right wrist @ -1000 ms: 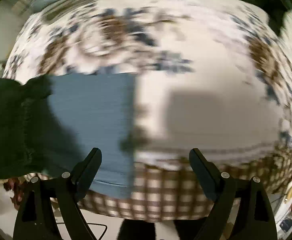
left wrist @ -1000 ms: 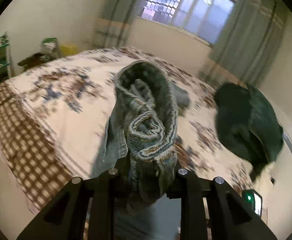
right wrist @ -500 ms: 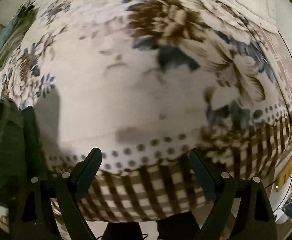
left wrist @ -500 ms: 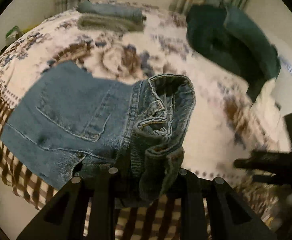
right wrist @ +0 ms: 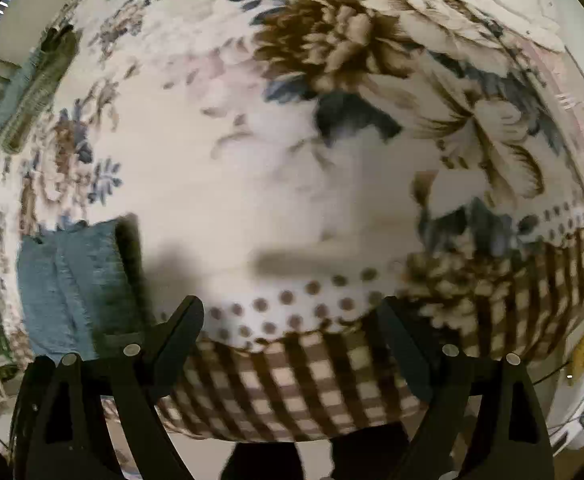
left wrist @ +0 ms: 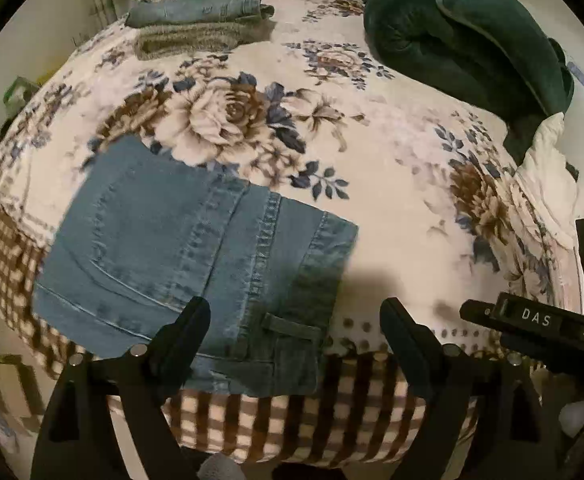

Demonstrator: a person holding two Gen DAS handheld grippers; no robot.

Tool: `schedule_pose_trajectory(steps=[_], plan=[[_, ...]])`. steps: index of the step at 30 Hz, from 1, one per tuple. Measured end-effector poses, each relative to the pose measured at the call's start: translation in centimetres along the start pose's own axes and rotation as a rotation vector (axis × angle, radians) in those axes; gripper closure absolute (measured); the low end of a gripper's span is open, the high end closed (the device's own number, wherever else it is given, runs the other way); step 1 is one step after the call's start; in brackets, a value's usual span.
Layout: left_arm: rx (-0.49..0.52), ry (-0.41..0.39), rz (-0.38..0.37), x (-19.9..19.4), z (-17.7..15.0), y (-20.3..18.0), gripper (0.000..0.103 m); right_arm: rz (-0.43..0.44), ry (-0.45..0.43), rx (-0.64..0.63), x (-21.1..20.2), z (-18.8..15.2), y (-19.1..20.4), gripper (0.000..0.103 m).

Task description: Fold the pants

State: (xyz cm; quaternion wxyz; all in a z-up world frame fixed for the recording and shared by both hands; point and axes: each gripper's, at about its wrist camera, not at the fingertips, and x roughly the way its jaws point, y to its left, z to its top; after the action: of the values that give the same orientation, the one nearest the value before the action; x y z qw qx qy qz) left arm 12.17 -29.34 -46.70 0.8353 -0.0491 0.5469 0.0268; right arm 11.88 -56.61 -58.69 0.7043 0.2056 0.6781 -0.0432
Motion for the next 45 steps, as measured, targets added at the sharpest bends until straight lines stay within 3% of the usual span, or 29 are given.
schedule_pose_trajectory(steps=[8,12,18,20,21,22,23,24,26,31,34,40,43,44,45], plan=[[0.021,-0.012,0.169,-1.0,2.3,4.3,0.017,0.198,0.004,-0.007,1.3,1.1,4.3,0.012],[-0.015,0.007,0.255,0.0,3.8,9.7,0.017,0.310,0.063,0.020,4.3,1.5,7.5,0.012],[-0.080,0.049,0.294,1.9,5.7,17.9,0.017,0.437,0.144,0.076,9.9,1.9,11.5,0.012],[-0.093,0.059,0.293,2.8,6.6,19.9,0.017,0.421,0.159,0.089,11.3,1.8,12.2,0.013],[-0.101,0.064,0.283,3.3,7.1,20.9,0.017,0.431,0.147,0.110,11.7,1.6,12.4,0.021],[-0.110,0.066,0.280,3.7,7.6,21.7,0.017,0.439,0.137,0.112,11.7,1.6,12.6,0.033],[-0.114,0.069,0.271,4.2,8.1,22.3,0.017,0.416,0.121,0.095,11.4,1.5,13.2,0.064],[-0.121,0.074,0.259,4.6,8.5,22.8,0.017,0.372,0.085,0.067,10.7,1.2,13.8,0.077],[-0.136,0.083,0.233,5.4,9.6,23.8,0.017,0.341,0.024,0.017,9.1,0.7,14.8,0.089],[-0.147,0.106,0.133,6.7,11.9,25.2,0.017,0.280,-0.109,-0.046,3.7,0.5,15.9,0.092],[-0.137,0.124,0.083,7.9,13.1,25.2,0.017,0.229,-0.166,-0.037,2.5,1.4,15.5,0.092],[-0.075,0.184,0.021,12.5,15.0,24.4,0.016,0.191,-0.109,-0.005,5.5,3.4,13.8,0.091],[-0.086,0.237,-0.003,15.5,15.1,25.6,0.009,0.148,-0.100,-0.022,6.9,3.4,12.7,0.089],[-0.099,0.243,-0.010,16.0,15.2,26.2,0.006,0.127,-0.091,-0.025,7.4,3.5,12.7,0.085],[-0.116,0.253,-0.019,16.4,15.2,26.8,0.003,0.112,-0.072,-0.020,7.9,3.6,12.5,0.073]])
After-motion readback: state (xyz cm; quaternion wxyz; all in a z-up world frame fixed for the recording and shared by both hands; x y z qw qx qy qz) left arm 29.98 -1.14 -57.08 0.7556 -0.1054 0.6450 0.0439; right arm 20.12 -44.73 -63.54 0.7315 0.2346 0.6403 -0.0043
